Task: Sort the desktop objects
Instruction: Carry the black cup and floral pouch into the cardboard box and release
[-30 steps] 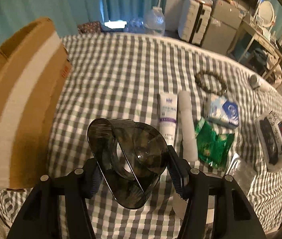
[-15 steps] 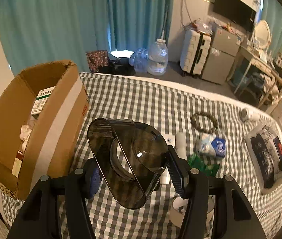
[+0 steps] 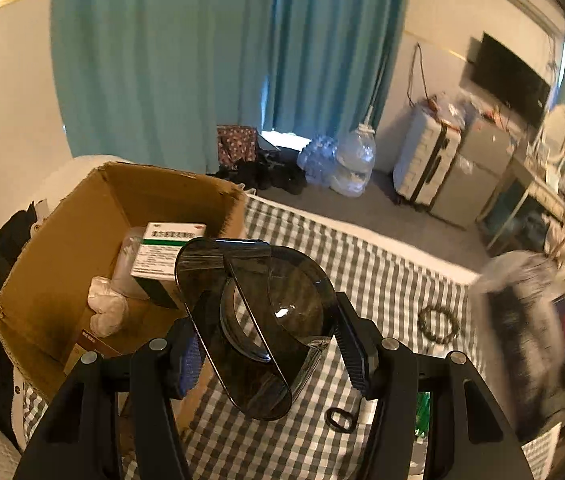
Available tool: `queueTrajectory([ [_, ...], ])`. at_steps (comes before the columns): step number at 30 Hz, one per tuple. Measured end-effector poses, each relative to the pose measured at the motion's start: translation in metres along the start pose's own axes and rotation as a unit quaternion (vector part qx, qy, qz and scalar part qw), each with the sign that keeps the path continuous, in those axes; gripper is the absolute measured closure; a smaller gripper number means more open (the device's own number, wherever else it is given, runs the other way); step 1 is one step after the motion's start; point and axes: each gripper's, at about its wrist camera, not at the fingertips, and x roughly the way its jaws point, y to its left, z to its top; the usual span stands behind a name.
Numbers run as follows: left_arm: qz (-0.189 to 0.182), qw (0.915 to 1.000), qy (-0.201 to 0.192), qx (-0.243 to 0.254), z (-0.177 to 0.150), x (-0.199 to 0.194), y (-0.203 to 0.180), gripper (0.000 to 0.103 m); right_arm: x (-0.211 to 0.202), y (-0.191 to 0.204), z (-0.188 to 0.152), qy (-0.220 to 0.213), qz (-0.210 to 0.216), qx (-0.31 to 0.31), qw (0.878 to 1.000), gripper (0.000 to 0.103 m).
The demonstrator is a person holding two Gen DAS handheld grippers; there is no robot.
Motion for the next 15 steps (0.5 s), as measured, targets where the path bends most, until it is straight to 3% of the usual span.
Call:
queueTrajectory([
  [4,-0.018,0.9982,0.002,-0.056,0.009,-0.008,0.035,0.044,0.023,0.038,0.016,0.002,0.049,-0.019,0.999,0.100],
  [9,0.020,0.9942,0.004,-0.105,0.012,-0.003,0.089,0.044,0.064,0.089,0.036,0.016,0.102,-0.041,0.994,0.100],
  [12,0.031,0.9874,0.020,-0.154,0.008,0.009,0.122,0.044,0.089,0.116,0.044,0.024,0.107,-0.060,0.992,0.100],
  [15,0.064,0.9862,0.016,-0.152,0.008,0.015,0.137,0.044,0.112,0.136,0.051,0.031,0.117,-0.066,0.990,0.100],
])
